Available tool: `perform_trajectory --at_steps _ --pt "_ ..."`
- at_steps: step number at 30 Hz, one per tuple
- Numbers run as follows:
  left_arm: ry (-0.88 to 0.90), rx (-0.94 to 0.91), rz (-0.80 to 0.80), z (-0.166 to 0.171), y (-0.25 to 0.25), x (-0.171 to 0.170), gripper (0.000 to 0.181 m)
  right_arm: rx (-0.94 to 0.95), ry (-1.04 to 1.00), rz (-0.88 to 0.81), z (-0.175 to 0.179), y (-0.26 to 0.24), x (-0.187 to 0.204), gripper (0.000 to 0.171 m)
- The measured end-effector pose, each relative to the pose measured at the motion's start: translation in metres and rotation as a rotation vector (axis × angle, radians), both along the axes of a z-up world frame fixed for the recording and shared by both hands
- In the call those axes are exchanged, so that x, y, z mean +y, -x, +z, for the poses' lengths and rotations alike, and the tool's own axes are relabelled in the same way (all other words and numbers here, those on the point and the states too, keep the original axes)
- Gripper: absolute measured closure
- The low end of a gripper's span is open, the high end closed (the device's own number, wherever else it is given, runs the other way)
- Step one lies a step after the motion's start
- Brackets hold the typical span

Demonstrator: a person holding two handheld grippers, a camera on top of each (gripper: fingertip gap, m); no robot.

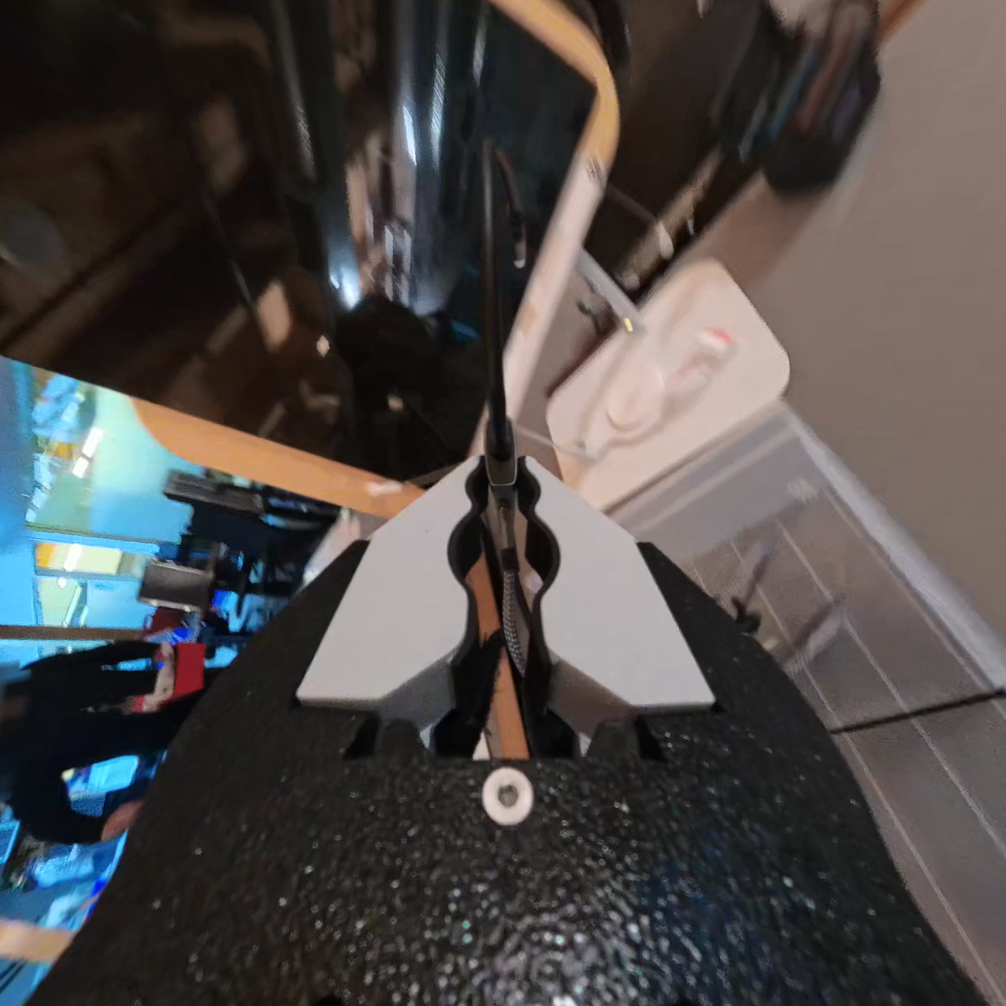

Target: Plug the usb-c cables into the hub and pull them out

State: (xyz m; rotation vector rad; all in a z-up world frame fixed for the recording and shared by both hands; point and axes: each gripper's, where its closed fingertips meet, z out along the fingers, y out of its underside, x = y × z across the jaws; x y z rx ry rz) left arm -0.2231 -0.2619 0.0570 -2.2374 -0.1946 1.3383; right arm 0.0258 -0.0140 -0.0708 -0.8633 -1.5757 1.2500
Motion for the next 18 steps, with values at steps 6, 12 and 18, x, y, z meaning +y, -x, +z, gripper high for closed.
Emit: perform_trajectory --at_steps 6,12,18 --pt "-0.245 0.153 -0.291 0.136 -0.063 0.066 0.174 0.026 0.009 -0.022 0.005 -0.001 0.003 0.144" --pt "-0.421 0.145 -0.624 0.205 -0.127 0.149 0.174 0.093 0.016 -0.058 0.02 -0.006 0.01 0.144" --pt "-0.617 -0.16 -0.844 0.145 -0.153 0.208 0.174 0.207 0.026 -0.1 0.041 -0.017 0.022 0.146"
